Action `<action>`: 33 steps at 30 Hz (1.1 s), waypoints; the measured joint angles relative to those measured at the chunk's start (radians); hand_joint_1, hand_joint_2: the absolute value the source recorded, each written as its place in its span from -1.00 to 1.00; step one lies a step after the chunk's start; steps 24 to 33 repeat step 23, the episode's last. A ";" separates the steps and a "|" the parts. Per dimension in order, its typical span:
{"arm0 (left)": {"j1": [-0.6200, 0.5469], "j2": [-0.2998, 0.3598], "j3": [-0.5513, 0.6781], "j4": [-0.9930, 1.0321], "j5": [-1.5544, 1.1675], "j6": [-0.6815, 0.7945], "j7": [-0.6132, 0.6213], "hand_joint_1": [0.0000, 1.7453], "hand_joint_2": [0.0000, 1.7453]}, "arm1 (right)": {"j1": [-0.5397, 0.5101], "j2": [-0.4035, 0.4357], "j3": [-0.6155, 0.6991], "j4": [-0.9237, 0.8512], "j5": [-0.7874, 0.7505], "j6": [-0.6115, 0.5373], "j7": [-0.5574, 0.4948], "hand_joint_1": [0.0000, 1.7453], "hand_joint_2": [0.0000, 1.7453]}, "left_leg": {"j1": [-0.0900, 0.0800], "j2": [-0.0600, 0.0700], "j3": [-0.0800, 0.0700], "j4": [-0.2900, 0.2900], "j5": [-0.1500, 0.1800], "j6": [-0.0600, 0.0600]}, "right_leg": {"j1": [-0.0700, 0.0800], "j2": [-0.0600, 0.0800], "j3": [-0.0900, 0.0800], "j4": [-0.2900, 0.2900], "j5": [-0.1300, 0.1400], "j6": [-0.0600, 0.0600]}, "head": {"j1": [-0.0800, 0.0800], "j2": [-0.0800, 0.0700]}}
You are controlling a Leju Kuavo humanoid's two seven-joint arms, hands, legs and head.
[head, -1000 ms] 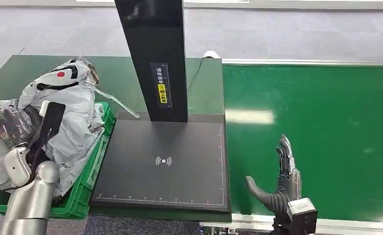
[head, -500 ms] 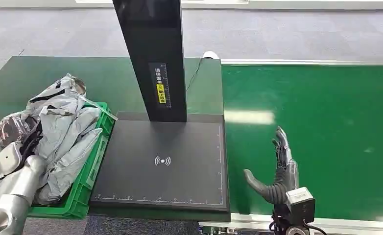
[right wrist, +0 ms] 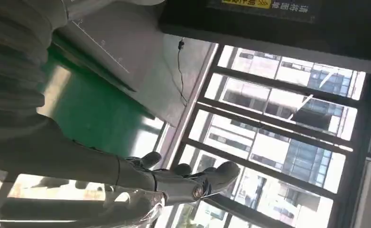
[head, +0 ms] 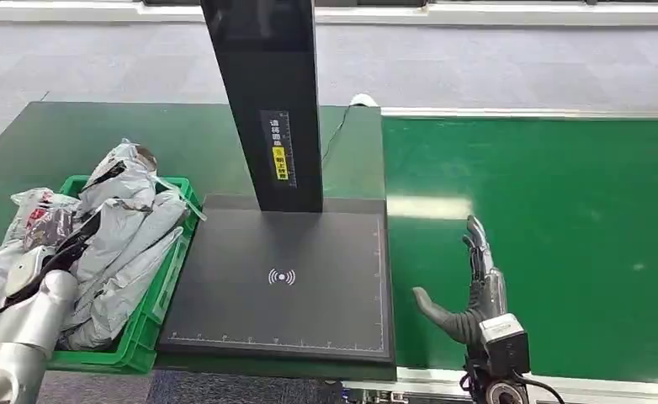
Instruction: Moved the parcel from conveyor to table for the left to box.
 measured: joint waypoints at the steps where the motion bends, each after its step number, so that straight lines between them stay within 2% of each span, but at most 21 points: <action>1: 0.014 -0.001 -0.007 -0.029 0.009 -0.013 -0.005 1.00 1.00 | 0.000 0.000 0.000 0.000 0.002 0.000 0.000 -1.00 1.00 | 0.000 -0.001 0.001 0.000 0.000 0.000 | 0.000 -0.001 0.000 0.000 0.000 0.000 | 0.000 0.000; 3: 0.047 -0.005 -0.025 -0.099 0.026 -0.033 -0.013 1.00 1.00 | 0.002 0.000 -0.001 0.000 0.005 0.000 -0.002 -1.00 1.00 | -0.001 -0.005 0.001 0.000 0.000 0.000 | -0.002 -0.004 0.001 0.000 -0.001 0.002 | 0.000 0.000; 4: 0.060 -0.006 -0.031 -0.119 0.031 -0.035 -0.013 0.38 1.00 | 0.004 0.001 -0.002 0.000 0.006 0.000 -0.002 -1.00 1.00 | -0.002 -0.006 0.001 0.000 0.000 0.000 | -0.003 -0.006 0.001 0.000 -0.002 0.003 | 0.000 0.000; 6: 0.078 -0.008 -0.048 -0.169 0.037 -0.036 -0.010 0.38 1.00 | 0.005 0.001 -0.002 0.000 0.010 0.000 -0.002 -1.00 1.00 | -0.003 -0.010 -0.001 0.000 0.000 0.001 | -0.004 -0.009 0.001 0.000 -0.003 0.004 | 0.001 0.000; 7: 0.091 -0.008 -0.053 -0.192 0.040 -0.037 -0.007 -0.60 1.00 | 0.005 0.002 -0.003 0.000 0.010 0.001 -0.002 -1.00 1.00 | -0.003 -0.010 -0.001 0.001 0.000 0.001 | -0.004 -0.009 0.001 0.000 -0.003 0.004 | 0.000 0.000; 9: 0.114 -0.011 -0.063 -0.233 0.049 -0.021 -0.006 -0.60 1.00 | 0.010 0.003 -0.005 0.000 0.013 0.003 -0.002 -1.00 1.00 | -0.005 -0.010 -0.001 0.001 -0.001 0.002 | -0.005 -0.009 0.001 0.000 -0.003 0.005 | 0.000 0.000; 10: 0.125 -0.012 -0.069 -0.253 0.053 -0.014 -0.005 -1.00 1.00 | 0.014 0.003 -0.006 -0.001 0.013 0.004 -0.002 -1.00 1.00 | -0.005 -0.011 -0.002 0.001 -0.001 0.003 | -0.006 -0.010 0.001 0.000 -0.004 0.006 | 0.000 0.000; 11: 0.133 -0.014 -0.072 -0.267 0.055 -0.011 -0.004 -1.00 -1.00 | 0.016 0.003 -0.008 -0.001 0.016 0.005 -0.002 -1.00 1.00 | -0.006 -0.011 -0.002 0.001 -0.001 0.003 | -0.006 -0.010 0.000 0.000 -0.004 0.006 | 0.000 0.000; 16: 0.173 -0.028 -0.088 -0.330 0.073 0.059 0.007 -1.00 -1.00 | 0.026 0.005 -0.013 -0.002 0.020 0.007 -0.002 -1.00 1.00 | -0.007 -0.011 -0.004 0.001 -0.001 0.004 | -0.007 -0.010 -0.002 -0.001 -0.004 0.006 | 0.000 0.000; 19: 0.208 -0.057 -0.092 -0.385 0.105 0.188 0.002 -1.00 -1.00 | 0.036 0.011 -0.016 -0.010 0.024 0.009 -0.002 -1.00 1.00 | -0.007 -0.010 -0.008 0.001 -0.001 0.004 | -0.007 -0.010 -0.005 -0.001 -0.003 0.006 | 0.000 0.000; 23: 0.265 -0.105 -0.094 -0.499 0.224 0.438 -0.086 -1.00 -1.00 | 0.050 0.016 -0.016 -0.020 0.021 0.009 -0.010 -1.00 1.00 | -0.007 -0.006 -0.011 0.001 -0.001 0.004 | -0.006 -0.006 -0.010 -0.001 -0.002 0.006 | 0.000 0.000; 33: 0.265 -0.105 -0.094 -0.499 0.224 0.438 -0.086 -1.00 -1.00 | 0.050 0.016 -0.016 -0.020 0.021 0.009 -0.010 -1.00 1.00 | -0.007 -0.006 -0.011 0.001 -0.001 0.004 | -0.006 -0.006 -0.010 -0.001 -0.002 0.006 | 0.000 0.000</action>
